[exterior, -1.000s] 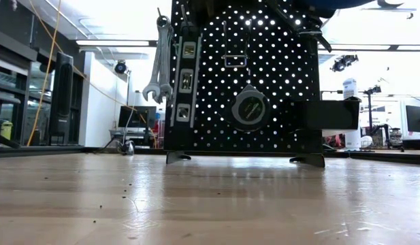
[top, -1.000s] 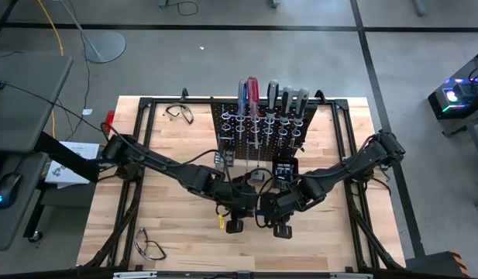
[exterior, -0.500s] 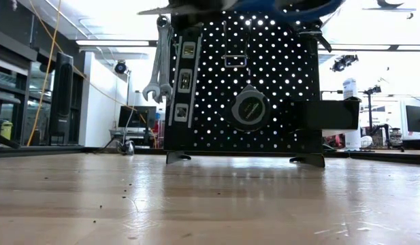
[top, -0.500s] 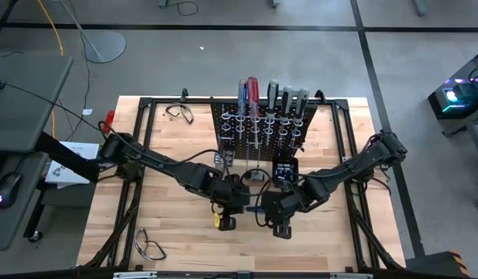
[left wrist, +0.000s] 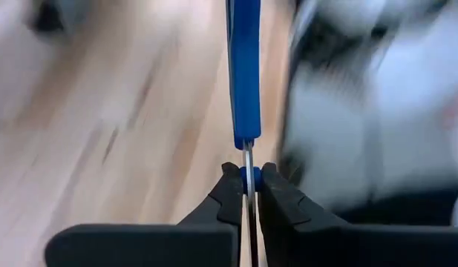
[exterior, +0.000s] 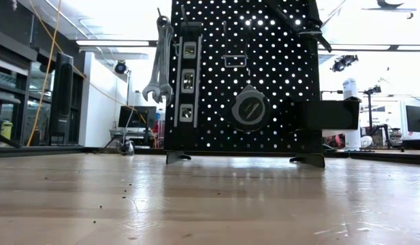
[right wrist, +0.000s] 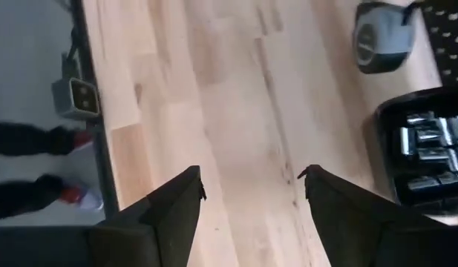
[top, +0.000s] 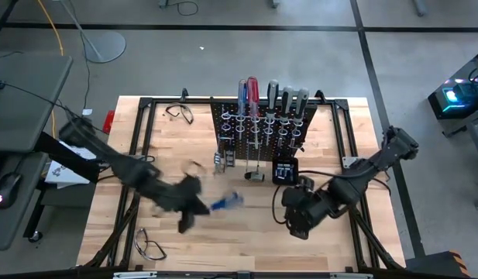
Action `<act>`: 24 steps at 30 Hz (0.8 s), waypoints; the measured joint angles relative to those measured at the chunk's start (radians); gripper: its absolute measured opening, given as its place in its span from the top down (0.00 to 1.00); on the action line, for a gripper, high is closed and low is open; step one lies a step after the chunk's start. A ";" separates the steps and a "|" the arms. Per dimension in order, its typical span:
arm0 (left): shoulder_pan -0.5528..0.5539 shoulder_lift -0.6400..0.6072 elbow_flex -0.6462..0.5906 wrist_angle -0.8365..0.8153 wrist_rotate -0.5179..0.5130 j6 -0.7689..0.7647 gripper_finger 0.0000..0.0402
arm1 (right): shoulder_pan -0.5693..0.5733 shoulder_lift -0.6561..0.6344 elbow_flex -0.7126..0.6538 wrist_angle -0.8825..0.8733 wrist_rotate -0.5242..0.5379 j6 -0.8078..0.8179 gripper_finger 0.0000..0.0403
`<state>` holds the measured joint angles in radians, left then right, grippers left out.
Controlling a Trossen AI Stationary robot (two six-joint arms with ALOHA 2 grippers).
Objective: Hang tools onto peg board
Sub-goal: Hang the blue scissors on the pegboard
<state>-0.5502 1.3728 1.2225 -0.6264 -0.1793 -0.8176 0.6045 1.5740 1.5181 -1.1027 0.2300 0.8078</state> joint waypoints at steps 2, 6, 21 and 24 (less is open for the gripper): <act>-0.039 -0.118 -0.061 0.135 -0.183 -0.101 0.97 | 0.020 -0.003 0.000 -0.012 0.054 0.038 0.43; -0.027 -0.263 -0.109 0.562 -0.542 0.108 0.97 | 0.026 -0.004 0.000 -0.004 0.155 0.123 0.43; 0.499 -0.177 -0.018 1.243 -0.125 0.693 0.97 | -0.082 -0.004 0.000 0.092 0.259 0.236 0.43; 0.539 -0.103 -0.018 1.279 -0.091 0.663 0.97 | -0.100 -0.004 0.000 0.107 0.269 0.240 0.43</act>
<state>-0.0115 1.2700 1.2042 0.6522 -0.2703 -0.1549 0.5046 1.5696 1.5181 -0.9954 0.4992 1.0481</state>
